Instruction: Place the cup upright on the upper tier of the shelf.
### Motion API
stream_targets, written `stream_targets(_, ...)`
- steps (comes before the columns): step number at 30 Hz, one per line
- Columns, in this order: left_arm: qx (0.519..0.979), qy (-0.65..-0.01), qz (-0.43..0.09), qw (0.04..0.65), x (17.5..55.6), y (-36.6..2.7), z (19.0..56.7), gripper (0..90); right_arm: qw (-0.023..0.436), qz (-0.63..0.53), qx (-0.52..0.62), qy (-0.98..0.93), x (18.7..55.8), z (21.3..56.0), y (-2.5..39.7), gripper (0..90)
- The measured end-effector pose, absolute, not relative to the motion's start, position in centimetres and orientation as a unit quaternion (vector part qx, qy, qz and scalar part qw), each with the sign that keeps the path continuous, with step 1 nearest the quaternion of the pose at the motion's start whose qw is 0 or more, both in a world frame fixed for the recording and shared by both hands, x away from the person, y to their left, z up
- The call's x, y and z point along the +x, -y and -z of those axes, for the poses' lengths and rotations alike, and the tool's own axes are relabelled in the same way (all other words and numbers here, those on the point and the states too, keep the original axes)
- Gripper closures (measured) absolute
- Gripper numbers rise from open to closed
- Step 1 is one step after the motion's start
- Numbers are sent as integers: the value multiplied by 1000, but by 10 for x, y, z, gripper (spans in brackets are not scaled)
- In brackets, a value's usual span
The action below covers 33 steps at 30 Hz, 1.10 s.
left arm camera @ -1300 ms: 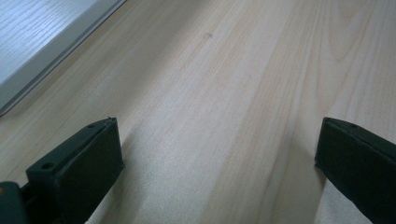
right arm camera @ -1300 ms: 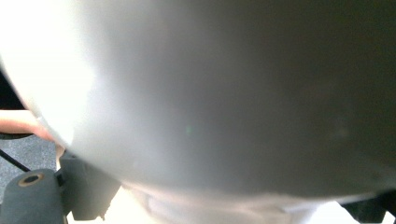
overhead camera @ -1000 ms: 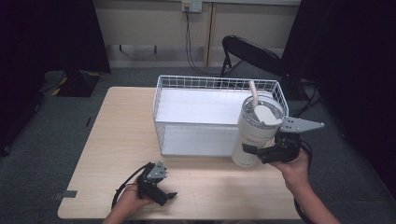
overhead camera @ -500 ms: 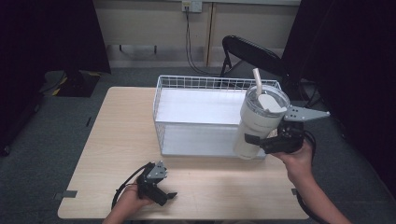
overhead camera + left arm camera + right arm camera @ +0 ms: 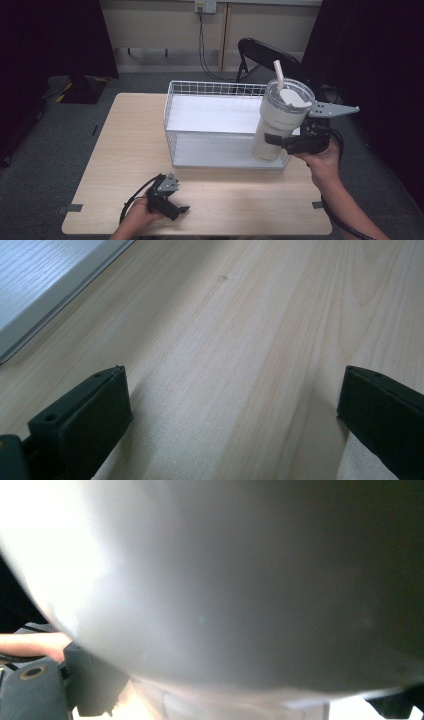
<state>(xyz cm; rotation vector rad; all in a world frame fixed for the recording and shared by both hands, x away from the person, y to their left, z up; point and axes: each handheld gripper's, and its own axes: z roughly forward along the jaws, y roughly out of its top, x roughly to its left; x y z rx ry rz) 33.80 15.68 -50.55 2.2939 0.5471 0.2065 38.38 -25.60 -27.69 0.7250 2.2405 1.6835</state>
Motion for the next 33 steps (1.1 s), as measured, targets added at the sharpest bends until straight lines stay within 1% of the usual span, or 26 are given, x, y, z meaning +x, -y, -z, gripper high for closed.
stream_targets(12,896,-215,-81,379,338,-157,506,1,119,-576,254,-768,392,261,253,102)
stream_targets(33,896,-215,-81,379,338,-157,506,0,130,-572,268,-765,412,242,252,102)
